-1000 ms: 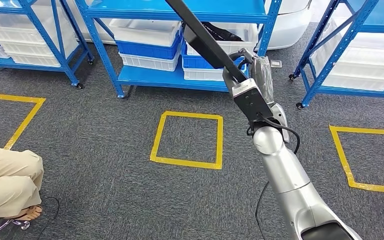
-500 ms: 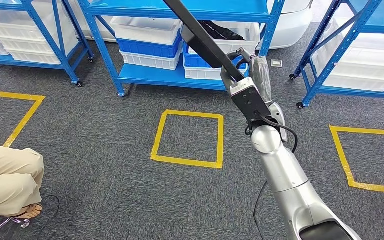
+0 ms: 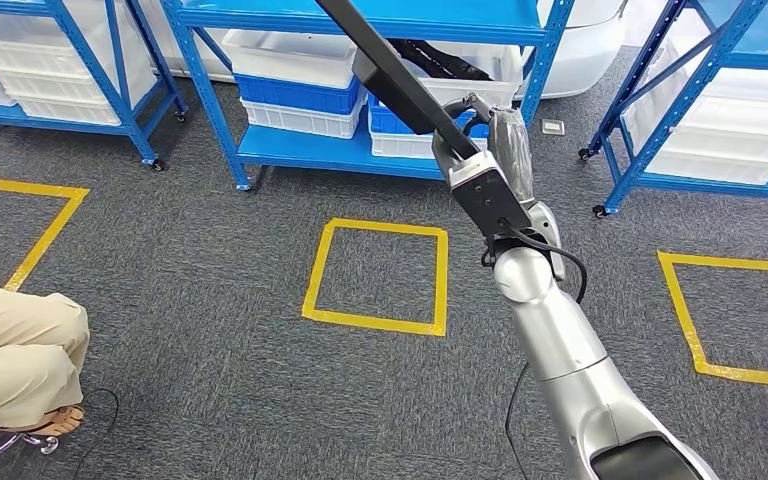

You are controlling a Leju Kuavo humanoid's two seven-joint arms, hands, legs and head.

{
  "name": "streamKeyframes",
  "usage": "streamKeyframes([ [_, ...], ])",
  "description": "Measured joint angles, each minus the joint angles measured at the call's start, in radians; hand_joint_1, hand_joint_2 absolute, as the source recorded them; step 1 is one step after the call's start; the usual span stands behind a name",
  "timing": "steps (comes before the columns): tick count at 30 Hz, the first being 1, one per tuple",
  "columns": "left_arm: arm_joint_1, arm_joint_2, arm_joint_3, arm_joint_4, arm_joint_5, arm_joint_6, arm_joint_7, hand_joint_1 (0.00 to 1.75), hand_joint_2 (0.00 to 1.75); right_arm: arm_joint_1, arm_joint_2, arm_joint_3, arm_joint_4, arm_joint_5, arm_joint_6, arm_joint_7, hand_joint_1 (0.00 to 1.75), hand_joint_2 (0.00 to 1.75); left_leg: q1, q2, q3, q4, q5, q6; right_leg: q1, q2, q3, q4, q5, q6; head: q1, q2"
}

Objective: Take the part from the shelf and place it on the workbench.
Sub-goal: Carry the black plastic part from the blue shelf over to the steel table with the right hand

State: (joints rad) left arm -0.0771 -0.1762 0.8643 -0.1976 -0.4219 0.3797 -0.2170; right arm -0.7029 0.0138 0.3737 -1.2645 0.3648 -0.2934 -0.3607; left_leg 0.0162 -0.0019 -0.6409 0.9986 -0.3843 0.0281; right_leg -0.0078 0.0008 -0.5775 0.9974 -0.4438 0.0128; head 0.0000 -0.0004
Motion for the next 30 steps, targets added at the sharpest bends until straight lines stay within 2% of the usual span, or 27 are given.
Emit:
streamKeyframes([
  [2,-0.001,-0.003,0.002,0.000,0.000,0.004,0.004,0.00,1.75,-0.013,0.006,0.001,0.004,0.000,0.000,0.000,1.75,1.75,0.004,0.001,0.007,-0.020,0.013,0.008,0.001,-0.001,-0.013,0.023,-0.019,0.003,0.001,0.000],
  [3,-0.002,-0.005,0.005,0.000,0.000,0.006,0.006,0.00,1.75,-0.020,0.007,0.001,0.007,0.000,0.000,0.000,1.75,1.75,0.007,0.001,0.009,-0.029,0.020,0.012,0.001,-0.001,-0.032,0.063,-0.044,0.000,0.002,0.000],
  [5,-0.002,-0.007,0.008,0.000,0.000,0.009,0.009,0.00,1.75,-0.028,0.009,0.003,0.012,0.000,0.001,-0.001,1.75,1.75,0.007,-0.002,0.003,-0.032,0.027,0.014,-0.005,-0.001,-0.085,0.192,-0.110,-0.006,0.003,0.000],
  [6,-0.002,-0.007,0.009,0.000,0.000,0.009,0.011,0.00,1.75,-0.028,0.010,0.003,0.015,0.000,0.001,0.000,1.75,1.75,0.008,-0.005,-0.001,-0.032,0.029,0.012,-0.009,-0.001,-0.106,0.249,-0.132,-0.003,0.003,0.000],
  [7,-0.002,-0.008,0.010,0.000,0.000,0.010,0.012,0.00,1.75,-0.027,0.010,0.004,0.018,0.000,0.002,0.000,1.75,1.75,0.009,-0.010,-0.006,-0.031,0.033,0.008,-0.014,-0.001,-0.112,0.274,-0.141,0.004,0.003,0.000],
  [8,-0.002,-0.009,0.011,0.000,0.000,0.010,0.013,0.00,1.75,-0.027,0.010,0.005,0.020,0.000,0.002,0.000,1.75,1.75,0.012,-0.015,-0.011,-0.029,0.036,0.004,-0.019,-0.001,-0.099,0.261,-0.134,0.015,0.003,0.000],
  [10,-0.002,-0.010,0.011,0.000,0.000,0.010,0.015,0.00,1.75,-0.029,0.010,0.006,0.023,0.000,0.002,0.000,1.75,1.75,0.018,-0.026,-0.025,-0.018,0.041,-0.008,-0.031,0.005,-0.022,0.132,-0.096,0.040,0.003,0.000],
  [11,-0.003,-0.009,0.012,0.000,-0.001,0.010,0.017,0.00,1.75,-0.029,0.010,0.007,0.023,0.001,0.002,0.000,1.75,1.75,0.019,-0.031,-0.033,-0.010,0.042,-0.016,-0.033,0.013,0.010,0.073,-0.081,0.046,0.005,0.000],
  [12,-0.002,-0.009,0.012,0.000,-0.003,0.010,0.019,0.00,1.75,-0.029,0.011,0.007,0.022,0.002,0.002,0.000,1.75,1.75,0.018,-0.036,-0.040,-0.003,0.043,-0.024,-0.033,0.018,0.031,0.036,-0.071,0.045,0.005,0.000],
  [13,-0.002,-0.009,0.012,0.000,-0.004,0.011,0.020,0.00,1.75,-0.027,0.011,0.008,0.022,0.004,0.001,0.001,1.75,1.75,0.017,-0.040,-0.044,0.002,0.045,-0.031,-0.030,0.023,0.035,0.025,-0.069,0.040,0.005,0.000],
  [16,0.004,-0.009,0.012,0.000,-0.010,0.010,0.025,0.00,1.75,-0.020,0.011,0.009,0.018,0.010,-0.006,0.008,1.75,1.75,0.023,-0.043,-0.053,0.004,0.052,-0.044,-0.026,0.013,0.027,0.034,-0.056,0.013,0.002,0.000],
  [17,0.006,-0.009,0.012,0.000,-0.011,0.010,0.026,0.00,1.75,-0.019,0.011,0.009,0.017,0.011,-0.008,0.009,1.75,1.75,0.025,-0.035,-0.063,0.021,0.038,-0.046,-0.026,0.009,0.025,0.034,-0.051,0.004,0.002,0.000],
  [18,0.007,-0.009,0.012,0.000,-0.013,0.010,0.027,0.00,1.75,-0.018,0.011,0.009,0.015,0.012,-0.009,0.010,1.75,1.75,0.026,-0.024,-0.079,0.060,0.010,-0.048,-0.025,0.005,0.021,0.034,-0.046,-0.004,0.000,0.000],
  [21,0.007,-0.009,0.012,0.000,-0.017,0.010,0.029,0.00,1.75,-0.010,0.009,0.009,0.008,0.013,-0.011,0.018,1.75,1.75,0.025,-0.003,-0.153,0.259,-0.102,-0.047,-0.015,-0.012,0.011,0.034,-0.039,-0.016,-0.002,0.000],
  [22,0.007,-0.009,0.012,0.000,-0.018,0.010,0.029,0.00,1.75,-0.005,0.008,0.009,0.006,0.014,-0.012,0.021,1.75,1.75,0.024,-0.002,-0.163,0.298,-0.118,-0.045,-0.011,-0.019,0.008,0.034,-0.038,-0.018,-0.002,0.000],
  [23,0.007,-0.009,0.012,0.000,-0.018,0.010,0.029,0.00,1.75,0.002,0.007,0.009,0.002,0.015,-0.012,0.025,1.75,1.75,0.022,-0.001,-0.153,0.300,-0.117,-0.041,-0.008,-0.026,0.006,0.034,-0.037,-0.019,-0.002,0.000],
  [24,0.007,-0.009,0.012,0.000,-0.018,0.011,0.030,0.00,1.75,0.007,0.006,0.009,-0.004,0.017,-0.012,0.028,1.75,1.75,0.020,0.001,-0.122,0.263,-0.103,-0.034,-0.005,-0.033,0.006,0.034,-0.037,-0.019,-0.002,0.000],
  [26,0.005,-0.008,0.012,0.000,-0.018,0.011,0.030,0.00,1.75,0.014,0.003,0.008,-0.019,0.021,-0.013,0.037,1.75,1.75,0.007,0.028,-0.030,0.130,-0.069,-0.015,0.001,-0.046,0.006,0.035,-0.037,-0.018,-0.002,0.000],
  [27,0.004,-0.008,0.012,0.000,-0.018,0.011,0.030,0.00,1.75,0.015,0.001,0.008,-0.027,0.024,-0.013,0.041,1.75,1.75,-0.001,0.042,0.003,0.078,-0.061,-0.007,0.004,-0.053,0.006,0.035,-0.037,-0.018,-0.001,0.000],
  [28,0.003,-0.008,0.012,0.000,-0.019,0.011,0.029,0.00,1.75,0.017,-0.001,0.007,-0.035,0.027,-0.014,0.045,1.75,1.75,-0.008,0.052,0.020,0.048,-0.060,-0.002,0.006,-0.060,0.006,0.035,-0.037,-0.015,-0.002,0.000],
  [29,0.002,-0.008,0.012,-0.001,-0.019,0.011,0.029,0.00,1.75,0.020,-0.003,0.007,-0.042,0.029,-0.014,0.048,1.75,1.75,-0.014,0.053,0.022,0.040,-0.063,-0.001,0.007,-0.068,0.006,0.034,-0.037,-0.012,-0.001,0.000],
  [30,0.002,-0.008,0.012,0.000,-0.019,0.011,0.029,0.00,1.75,0.024,-0.004,0.007,-0.048,0.032,-0.014,0.051,1.75,1.75,-0.015,0.043,0.021,0.036,-0.059,0.001,0.007,-0.076,0.008,0.031,-0.036,-0.008,-0.002,0.000],
])
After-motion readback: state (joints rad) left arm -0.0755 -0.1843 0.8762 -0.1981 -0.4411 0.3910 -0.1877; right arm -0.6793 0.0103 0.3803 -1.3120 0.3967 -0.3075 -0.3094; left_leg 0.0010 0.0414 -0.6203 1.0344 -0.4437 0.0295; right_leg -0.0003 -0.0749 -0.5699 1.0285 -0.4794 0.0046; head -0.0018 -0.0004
